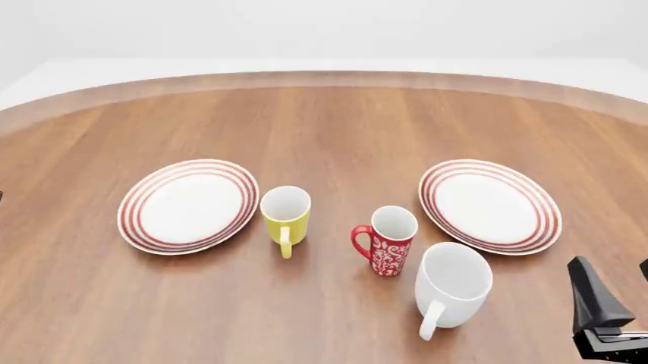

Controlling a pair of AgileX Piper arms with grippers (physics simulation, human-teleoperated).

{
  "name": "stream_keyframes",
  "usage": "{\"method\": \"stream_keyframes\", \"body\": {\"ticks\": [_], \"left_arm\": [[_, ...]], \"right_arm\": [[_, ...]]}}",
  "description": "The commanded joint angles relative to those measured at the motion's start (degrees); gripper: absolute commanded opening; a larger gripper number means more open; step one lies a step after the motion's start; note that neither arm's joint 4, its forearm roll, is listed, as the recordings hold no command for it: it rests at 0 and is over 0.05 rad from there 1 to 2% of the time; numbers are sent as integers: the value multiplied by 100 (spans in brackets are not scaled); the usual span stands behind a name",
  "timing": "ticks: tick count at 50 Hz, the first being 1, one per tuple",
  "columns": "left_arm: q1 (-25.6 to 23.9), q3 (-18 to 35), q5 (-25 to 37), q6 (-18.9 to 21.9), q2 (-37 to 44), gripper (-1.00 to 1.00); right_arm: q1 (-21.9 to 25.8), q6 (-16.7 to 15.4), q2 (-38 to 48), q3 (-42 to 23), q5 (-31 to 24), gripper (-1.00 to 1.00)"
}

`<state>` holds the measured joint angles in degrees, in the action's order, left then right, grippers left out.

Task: Put the red mug on the left plate.

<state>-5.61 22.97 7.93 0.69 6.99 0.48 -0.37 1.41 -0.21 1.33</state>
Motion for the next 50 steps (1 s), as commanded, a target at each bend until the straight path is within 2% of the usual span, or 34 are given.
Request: {"method": "stream_keyframes", "body": {"ticks": [1, 8, 11, 13, 26, 34, 44, 50], "left_arm": [[-466, 1195, -27, 371, 1008, 100], [-1135, 1786, 210, 815, 1629, 100], [-1226, 1996, 275, 916, 1849, 100], [-1407, 2217, 368, 1265, 2041, 100], [-1490, 3513, 956, 1722, 2842, 100], [-1280, 4142, 1078, 1920, 3294, 100], [-1658, 4921, 1401, 2359, 3882, 100], [-1881, 5175, 1422, 2704, 4175, 100]], "right_arm": [[0, 0, 11, 0, 12, 100], [0, 2, -3, -2, -4, 100], [0, 2, -20, -3, -22, 100], [0, 2, -38, -5, -42, 100], [-1, 3, -83, -12, -95, 100], [0, 3, -84, -12, -95, 100], [-1, 2, -84, -12, -95, 100], [0, 2, -85, -12, -95, 100]]}}
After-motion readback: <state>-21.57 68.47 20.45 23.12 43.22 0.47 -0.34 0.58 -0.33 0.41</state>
